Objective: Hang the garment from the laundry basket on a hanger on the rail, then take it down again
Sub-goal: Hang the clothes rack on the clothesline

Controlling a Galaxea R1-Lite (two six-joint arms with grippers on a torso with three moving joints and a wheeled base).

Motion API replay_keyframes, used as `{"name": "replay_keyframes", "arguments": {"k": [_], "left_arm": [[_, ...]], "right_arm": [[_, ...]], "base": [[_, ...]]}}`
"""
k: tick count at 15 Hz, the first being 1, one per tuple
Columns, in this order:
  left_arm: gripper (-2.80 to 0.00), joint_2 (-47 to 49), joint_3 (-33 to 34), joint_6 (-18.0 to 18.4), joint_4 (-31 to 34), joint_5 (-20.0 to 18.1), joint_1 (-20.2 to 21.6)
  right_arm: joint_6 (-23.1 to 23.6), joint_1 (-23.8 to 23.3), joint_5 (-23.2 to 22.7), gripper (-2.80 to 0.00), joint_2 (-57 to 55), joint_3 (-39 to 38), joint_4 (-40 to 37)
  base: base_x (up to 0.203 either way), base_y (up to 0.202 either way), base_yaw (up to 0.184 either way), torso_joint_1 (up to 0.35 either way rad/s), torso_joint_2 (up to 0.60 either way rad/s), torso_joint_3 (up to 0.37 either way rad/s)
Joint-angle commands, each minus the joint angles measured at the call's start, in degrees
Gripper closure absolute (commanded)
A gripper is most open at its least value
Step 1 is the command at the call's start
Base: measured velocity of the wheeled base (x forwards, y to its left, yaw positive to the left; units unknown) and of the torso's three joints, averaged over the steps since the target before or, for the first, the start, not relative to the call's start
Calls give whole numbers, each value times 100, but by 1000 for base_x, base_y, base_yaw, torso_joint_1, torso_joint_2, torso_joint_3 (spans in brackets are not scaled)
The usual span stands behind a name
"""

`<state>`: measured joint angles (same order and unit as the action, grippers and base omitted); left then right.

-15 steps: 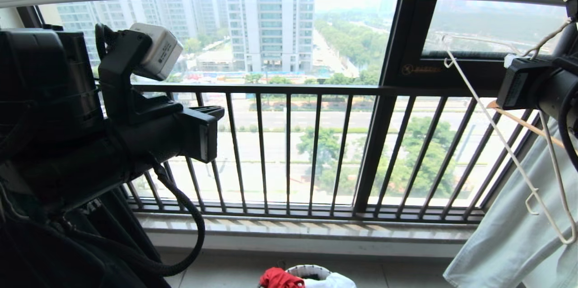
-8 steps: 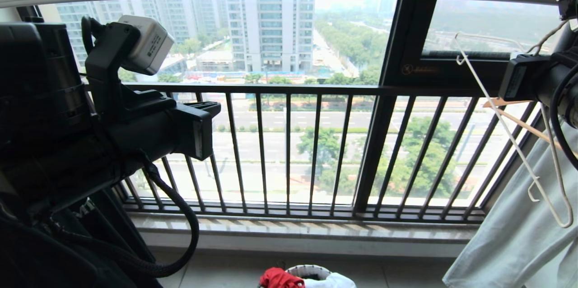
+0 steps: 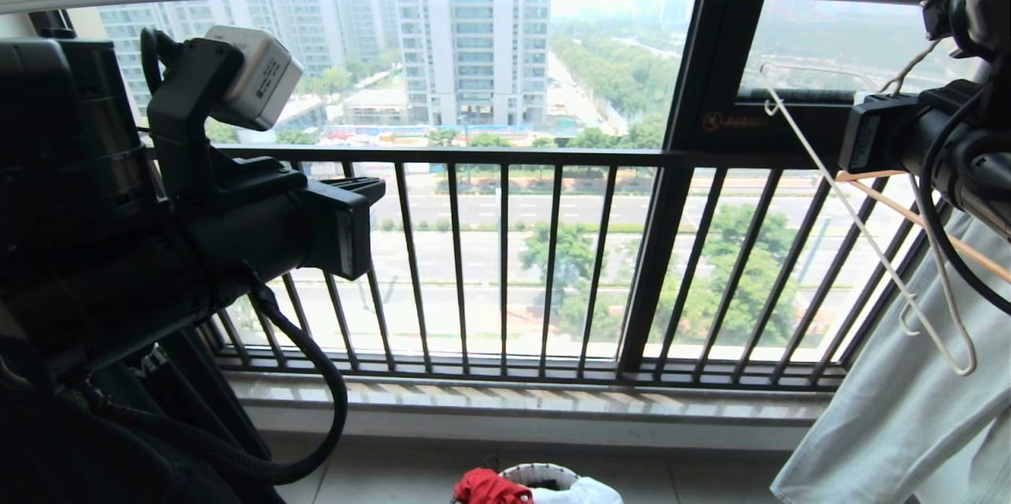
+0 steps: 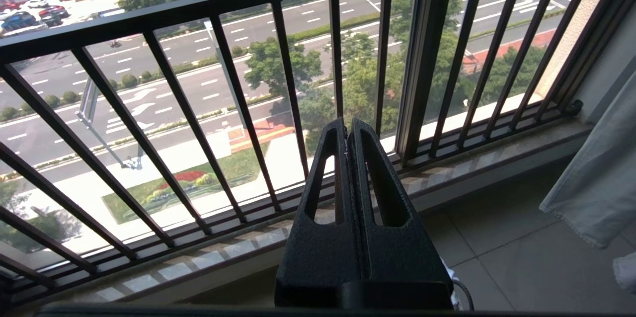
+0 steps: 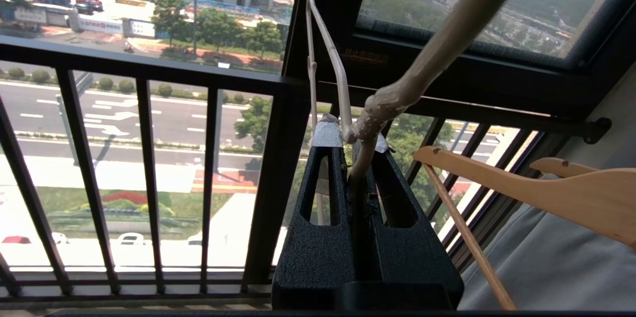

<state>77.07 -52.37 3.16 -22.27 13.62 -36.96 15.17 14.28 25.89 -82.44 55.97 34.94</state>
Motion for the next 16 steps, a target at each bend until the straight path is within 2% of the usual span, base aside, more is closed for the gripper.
{"name": "replay_keyframes", "arguments": {"k": [1,10,11,16], "left_arm": [[0,19,-1,1,-14,9,3],[0,72,-1,1,-14,9,5],[0,89,-1,1,-14,9,5],[0,168,-1,-8,-40,9,5]], "right_arm": [[30,-4,-5,0,-119,28,22],[100,-259,-189,0,-308,1,13],[100,-256,-189,-280,-308,-4,13],[118,-235,-183,-280,-11,-282,8]], "base": [[0,0,0,0,0,0],[0,0,0,0,0,0],[0,0,0,0,0,0],[0,0,0,0,0,0]]}}
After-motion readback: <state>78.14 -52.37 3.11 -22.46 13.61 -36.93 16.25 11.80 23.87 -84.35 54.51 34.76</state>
